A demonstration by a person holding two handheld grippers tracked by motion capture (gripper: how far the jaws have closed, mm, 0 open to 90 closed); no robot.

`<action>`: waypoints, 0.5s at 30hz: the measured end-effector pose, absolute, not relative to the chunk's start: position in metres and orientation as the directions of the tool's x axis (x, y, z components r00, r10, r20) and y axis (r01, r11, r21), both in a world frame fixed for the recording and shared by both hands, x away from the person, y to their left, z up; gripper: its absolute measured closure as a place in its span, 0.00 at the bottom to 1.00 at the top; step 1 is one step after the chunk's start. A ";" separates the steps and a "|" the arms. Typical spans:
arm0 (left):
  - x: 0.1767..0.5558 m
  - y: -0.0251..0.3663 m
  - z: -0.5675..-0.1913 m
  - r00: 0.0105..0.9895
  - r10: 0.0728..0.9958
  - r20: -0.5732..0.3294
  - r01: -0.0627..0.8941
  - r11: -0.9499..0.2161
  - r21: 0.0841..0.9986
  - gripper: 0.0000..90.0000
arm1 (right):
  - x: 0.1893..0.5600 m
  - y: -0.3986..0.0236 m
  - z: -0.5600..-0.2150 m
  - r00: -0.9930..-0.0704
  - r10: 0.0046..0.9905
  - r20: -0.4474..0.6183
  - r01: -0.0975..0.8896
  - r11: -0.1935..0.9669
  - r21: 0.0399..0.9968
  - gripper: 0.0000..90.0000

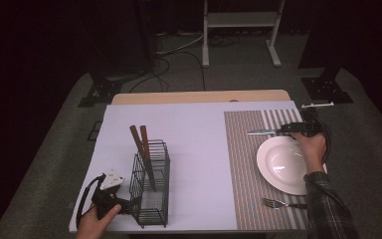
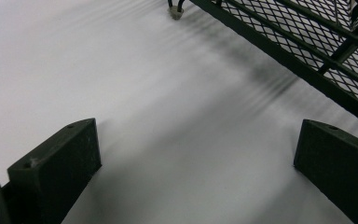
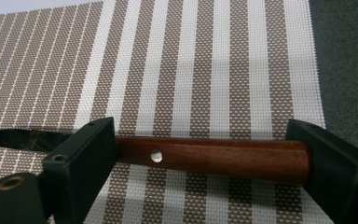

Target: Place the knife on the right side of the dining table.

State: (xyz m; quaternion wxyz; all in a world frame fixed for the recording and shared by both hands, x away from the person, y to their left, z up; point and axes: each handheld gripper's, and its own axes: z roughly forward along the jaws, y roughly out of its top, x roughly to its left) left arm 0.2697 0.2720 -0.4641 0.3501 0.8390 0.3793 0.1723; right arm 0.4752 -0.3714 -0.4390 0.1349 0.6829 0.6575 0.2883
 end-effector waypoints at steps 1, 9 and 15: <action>0.270 0.272 -0.464 0.653 0.757 0.024 0.516 -0.467 0.718 0.00 | 0.475 -0.371 -0.439 -0.029 0.976 0.214 0.822 -0.098 0.560 0.10; 0.270 0.272 -0.464 0.653 0.757 0.024 0.516 -0.467 0.718 0.00 | 0.478 -0.365 -0.440 -0.010 0.992 0.127 0.833 -0.062 0.549 0.12; 0.270 0.272 -0.464 0.653 0.757 0.023 0.516 -0.467 0.718 0.00 | 0.474 -0.368 -0.434 0.008 0.991 0.132 0.808 -0.084 0.583 0.14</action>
